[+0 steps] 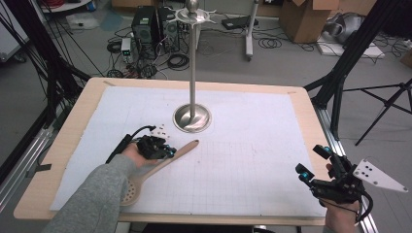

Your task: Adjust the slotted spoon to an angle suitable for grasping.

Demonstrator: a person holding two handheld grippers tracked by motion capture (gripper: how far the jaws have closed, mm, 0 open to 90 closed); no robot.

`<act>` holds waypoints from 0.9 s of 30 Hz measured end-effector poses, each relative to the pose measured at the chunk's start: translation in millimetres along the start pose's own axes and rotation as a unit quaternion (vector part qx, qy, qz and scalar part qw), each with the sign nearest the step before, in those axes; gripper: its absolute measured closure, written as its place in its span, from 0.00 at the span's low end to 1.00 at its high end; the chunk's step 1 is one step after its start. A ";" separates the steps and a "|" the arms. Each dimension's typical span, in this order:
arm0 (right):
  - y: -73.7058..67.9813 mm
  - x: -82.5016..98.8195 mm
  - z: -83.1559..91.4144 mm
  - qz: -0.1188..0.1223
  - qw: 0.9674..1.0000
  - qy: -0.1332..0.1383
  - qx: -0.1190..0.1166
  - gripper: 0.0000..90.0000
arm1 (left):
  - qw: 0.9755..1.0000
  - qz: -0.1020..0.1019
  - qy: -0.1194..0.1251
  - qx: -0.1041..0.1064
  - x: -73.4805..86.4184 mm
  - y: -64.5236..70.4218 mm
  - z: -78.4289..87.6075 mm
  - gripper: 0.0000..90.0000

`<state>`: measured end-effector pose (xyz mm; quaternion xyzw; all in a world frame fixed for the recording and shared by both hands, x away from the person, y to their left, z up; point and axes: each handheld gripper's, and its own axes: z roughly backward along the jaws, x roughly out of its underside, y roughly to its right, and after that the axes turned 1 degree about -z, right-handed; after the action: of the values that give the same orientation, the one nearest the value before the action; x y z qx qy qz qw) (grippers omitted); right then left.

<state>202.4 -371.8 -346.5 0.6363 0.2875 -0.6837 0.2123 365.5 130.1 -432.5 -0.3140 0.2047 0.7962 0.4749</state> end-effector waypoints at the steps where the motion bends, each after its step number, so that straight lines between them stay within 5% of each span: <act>1: -0.5 -0.2 0.1 0.000 1.000 0.000 0.000 0.09 | 1.000 -0.006 -0.001 0.001 -0.9 0.7 -0.5 1.00; 9: -1.8 0.7 -3.5 0.003 1.000 -0.006 -0.001 0.09 | 1.000 -0.029 -0.008 -0.003 -6.0 7.6 0.7 1.00; 20: -6.8 0.4 -10.6 0.010 1.000 -0.013 -0.011 0.09 | 0.997 -0.021 0.054 -0.047 5.2 14.9 46.8 1.00; 27: -9.1 0.7 -14.5 0.012 1.000 -0.019 -0.013 0.09 | 0.997 -0.032 0.048 -0.052 18.6 19.3 59.5 1.00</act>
<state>207.2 -355.4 -346.5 0.6238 0.2850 -0.6891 0.2339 323.8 170.0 -402.1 -0.3828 0.1752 0.7743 0.4725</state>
